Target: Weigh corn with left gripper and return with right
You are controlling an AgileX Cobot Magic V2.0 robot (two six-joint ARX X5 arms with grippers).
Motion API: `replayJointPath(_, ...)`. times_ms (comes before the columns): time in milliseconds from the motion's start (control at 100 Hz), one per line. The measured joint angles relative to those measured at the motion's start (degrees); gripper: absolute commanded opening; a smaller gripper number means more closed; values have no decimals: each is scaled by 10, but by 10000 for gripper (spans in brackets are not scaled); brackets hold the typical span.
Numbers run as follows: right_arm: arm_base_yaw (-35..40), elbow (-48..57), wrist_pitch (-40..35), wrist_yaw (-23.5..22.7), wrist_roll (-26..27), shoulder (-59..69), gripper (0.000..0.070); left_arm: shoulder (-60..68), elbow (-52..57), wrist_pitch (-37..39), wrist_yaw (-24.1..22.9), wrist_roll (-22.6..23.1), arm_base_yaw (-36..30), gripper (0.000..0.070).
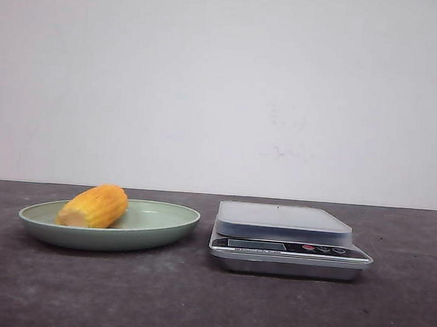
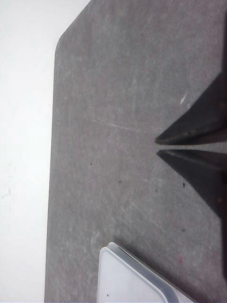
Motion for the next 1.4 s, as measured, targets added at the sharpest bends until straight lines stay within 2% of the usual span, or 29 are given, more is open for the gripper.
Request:
replayJointPath(1120,3,0,9,0,0,0,10,0,0,0,0,0,0,10)
replayJointPath(1400,3,0,12,0,28,0,10,0,0,0,0,0,0,10)
